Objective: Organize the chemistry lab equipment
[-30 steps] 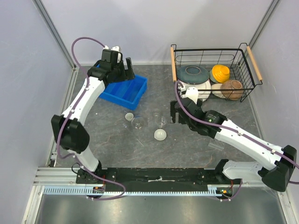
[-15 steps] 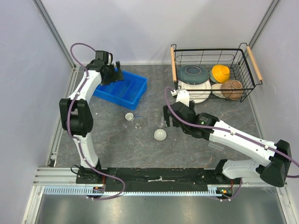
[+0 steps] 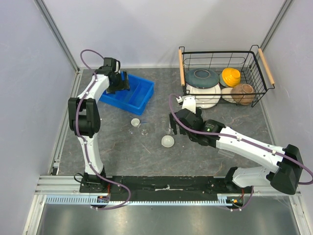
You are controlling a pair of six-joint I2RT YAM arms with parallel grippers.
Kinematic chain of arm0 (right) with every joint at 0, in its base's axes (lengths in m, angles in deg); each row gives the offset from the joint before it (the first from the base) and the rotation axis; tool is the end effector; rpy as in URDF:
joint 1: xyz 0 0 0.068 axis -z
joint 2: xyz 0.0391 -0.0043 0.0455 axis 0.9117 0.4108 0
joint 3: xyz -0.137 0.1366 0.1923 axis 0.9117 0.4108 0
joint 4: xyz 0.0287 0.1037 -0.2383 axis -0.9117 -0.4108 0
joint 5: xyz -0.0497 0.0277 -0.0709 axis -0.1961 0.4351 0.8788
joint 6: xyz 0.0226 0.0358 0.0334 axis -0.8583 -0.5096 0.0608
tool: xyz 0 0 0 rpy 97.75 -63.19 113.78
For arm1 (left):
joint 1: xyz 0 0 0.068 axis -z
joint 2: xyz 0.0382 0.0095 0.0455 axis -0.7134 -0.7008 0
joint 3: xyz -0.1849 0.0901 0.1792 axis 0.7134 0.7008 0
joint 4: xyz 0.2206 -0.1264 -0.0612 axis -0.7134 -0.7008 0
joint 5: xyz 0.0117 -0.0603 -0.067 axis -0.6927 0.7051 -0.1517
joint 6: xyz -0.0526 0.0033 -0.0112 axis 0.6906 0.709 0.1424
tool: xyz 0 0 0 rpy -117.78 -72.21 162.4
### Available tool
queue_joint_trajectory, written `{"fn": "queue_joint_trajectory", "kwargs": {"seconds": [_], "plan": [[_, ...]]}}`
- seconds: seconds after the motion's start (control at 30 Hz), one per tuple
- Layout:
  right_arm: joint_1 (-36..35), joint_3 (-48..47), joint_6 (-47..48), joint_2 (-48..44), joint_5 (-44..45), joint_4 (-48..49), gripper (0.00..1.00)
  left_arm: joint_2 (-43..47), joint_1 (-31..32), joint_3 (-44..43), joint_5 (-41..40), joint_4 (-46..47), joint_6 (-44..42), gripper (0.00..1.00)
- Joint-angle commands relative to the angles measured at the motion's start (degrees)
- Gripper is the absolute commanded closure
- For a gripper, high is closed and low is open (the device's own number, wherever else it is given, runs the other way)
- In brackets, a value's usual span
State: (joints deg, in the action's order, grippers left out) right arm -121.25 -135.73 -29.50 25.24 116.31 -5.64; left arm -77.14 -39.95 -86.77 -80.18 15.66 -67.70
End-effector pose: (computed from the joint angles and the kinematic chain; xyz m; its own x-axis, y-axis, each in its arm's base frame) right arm 0.1646 0.2045 0.2951 -0.5962 -0.1059 -0.7958 -0.1893 0.9819 0.0112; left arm 0.4621 -0.0459 0.2322 -0.8253 -0.1842 -0.5338 -0.1094 0.9796 -0.1689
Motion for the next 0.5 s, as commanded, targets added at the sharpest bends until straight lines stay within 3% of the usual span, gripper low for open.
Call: {"fn": "queue_joint_trajectory", "kwargs": {"seconds": [0.0, 0.23, 0.47], "plan": [[-0.3, 0.6, 0.5, 0.0, 1.8, 1.8, 0.02, -1.6, -0.4, -3.0, -1.3, 0.7, -3.2, 0.07], [-0.2, 2.5, -0.6, -0.8, 2.1, 2.5, 0.02, -3.1, -0.3, -2.9, -4.3, 0.6, -3.9, 0.08], [-0.2, 4.2, -2.0, -2.0, 1.4, 2.9, 0.02, -2.8, -0.3, 0.0, -4.3, 0.6, -0.9, 0.21]]}}
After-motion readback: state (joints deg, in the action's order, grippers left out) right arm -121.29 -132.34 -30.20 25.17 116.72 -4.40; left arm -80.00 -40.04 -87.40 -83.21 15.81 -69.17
